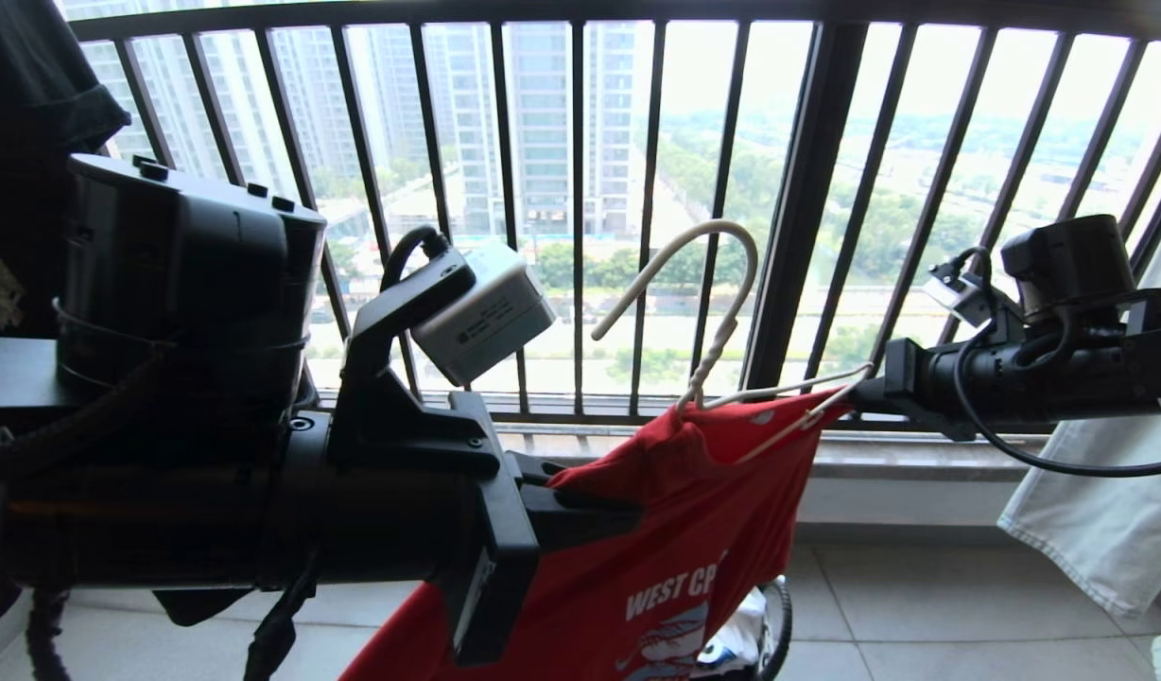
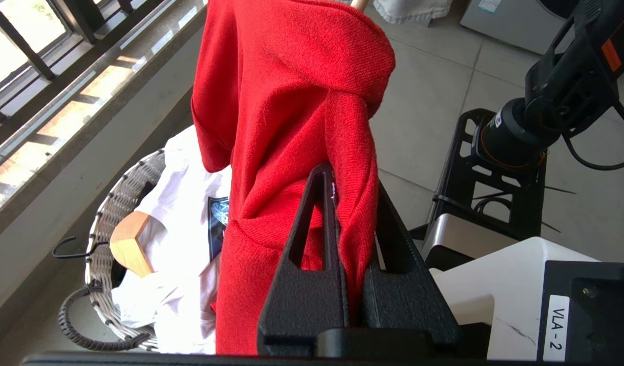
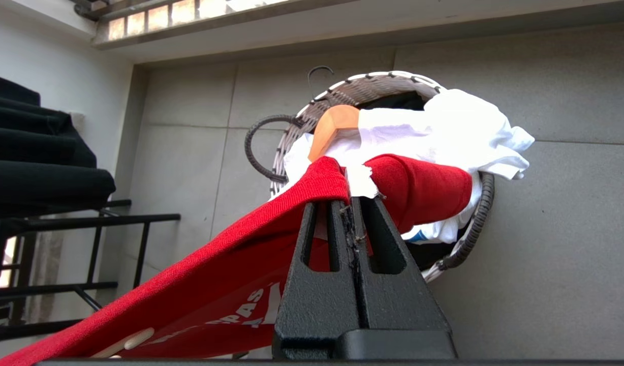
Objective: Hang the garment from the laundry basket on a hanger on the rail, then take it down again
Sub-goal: Hang the clothes on the clothes rack
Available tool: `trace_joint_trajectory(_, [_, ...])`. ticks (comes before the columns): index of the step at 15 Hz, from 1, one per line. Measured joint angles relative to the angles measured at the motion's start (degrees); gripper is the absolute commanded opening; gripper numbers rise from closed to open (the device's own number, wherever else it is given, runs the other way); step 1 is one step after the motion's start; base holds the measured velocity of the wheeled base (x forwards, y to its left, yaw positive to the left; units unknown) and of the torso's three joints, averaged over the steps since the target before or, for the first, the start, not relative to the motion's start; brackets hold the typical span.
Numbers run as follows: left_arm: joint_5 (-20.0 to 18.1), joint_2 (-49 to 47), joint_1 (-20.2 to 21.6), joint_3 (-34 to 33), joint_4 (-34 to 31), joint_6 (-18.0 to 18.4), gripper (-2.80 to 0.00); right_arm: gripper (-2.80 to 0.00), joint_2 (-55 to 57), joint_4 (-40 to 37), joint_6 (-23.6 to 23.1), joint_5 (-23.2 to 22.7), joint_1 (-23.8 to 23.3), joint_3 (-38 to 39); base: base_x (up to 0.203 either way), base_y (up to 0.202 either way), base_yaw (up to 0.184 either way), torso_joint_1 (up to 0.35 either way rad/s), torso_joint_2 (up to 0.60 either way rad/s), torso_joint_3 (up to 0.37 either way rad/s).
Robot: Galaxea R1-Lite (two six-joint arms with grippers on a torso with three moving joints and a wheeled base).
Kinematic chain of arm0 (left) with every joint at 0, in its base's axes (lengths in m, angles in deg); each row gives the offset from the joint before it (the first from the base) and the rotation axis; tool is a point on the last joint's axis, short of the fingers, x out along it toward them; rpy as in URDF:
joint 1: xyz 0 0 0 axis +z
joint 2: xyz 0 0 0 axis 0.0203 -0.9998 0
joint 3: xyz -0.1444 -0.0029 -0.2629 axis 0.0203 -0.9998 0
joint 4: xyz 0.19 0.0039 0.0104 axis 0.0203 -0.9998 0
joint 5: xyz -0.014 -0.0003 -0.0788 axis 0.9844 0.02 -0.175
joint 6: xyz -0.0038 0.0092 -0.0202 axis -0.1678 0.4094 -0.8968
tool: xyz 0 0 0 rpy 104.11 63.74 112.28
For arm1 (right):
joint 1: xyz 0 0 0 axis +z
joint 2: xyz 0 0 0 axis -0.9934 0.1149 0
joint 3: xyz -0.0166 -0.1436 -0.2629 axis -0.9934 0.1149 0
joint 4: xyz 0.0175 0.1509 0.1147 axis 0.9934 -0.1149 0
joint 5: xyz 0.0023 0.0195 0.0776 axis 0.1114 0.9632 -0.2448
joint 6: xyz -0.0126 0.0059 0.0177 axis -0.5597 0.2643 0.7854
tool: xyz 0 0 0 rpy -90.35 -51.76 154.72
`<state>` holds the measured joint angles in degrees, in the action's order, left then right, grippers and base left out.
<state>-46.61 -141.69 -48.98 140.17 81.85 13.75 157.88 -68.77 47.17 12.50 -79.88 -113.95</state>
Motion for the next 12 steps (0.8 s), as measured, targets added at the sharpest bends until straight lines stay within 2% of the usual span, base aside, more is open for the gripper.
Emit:
trace_joint_trajectory(3, [0.0,-1.49,-0.01,-0.85,0.0,2.66,-2.8,-2.8,-0.57,-0.33,0.0,0.05,-0.11,-0.22,0.0,0.0,0.0,0.0,0.0,0.0])
trace_joint_trajectory(6, [0.13,-3.46,0.07,-1.16,0.08,3.78,-2.8,-2.8,-1.24,-0.74,-0.02,0.11,-0.13,-0.24,0.0,0.0,0.0,0.0,0.0,0.0])
trace_joint_trajectory(9, [1.77,-5.32,0.98,-1.07,0.69,5.09,-2.8,-2.8,-2.04,-6.71,-0.78,0.22,-0.13,-2.19,0.0,0.0,0.0,0.0,0.0,0.0])
trace_joint_trajectory(12, [3.0,-5.85,2.08,-0.52,0.83,5.2,-2.8,-2.8,-2.45,-9.26,-1.97,0.41,-0.11,-3.39,0.0,0.0,0.0,0.0,0.0,0.0])
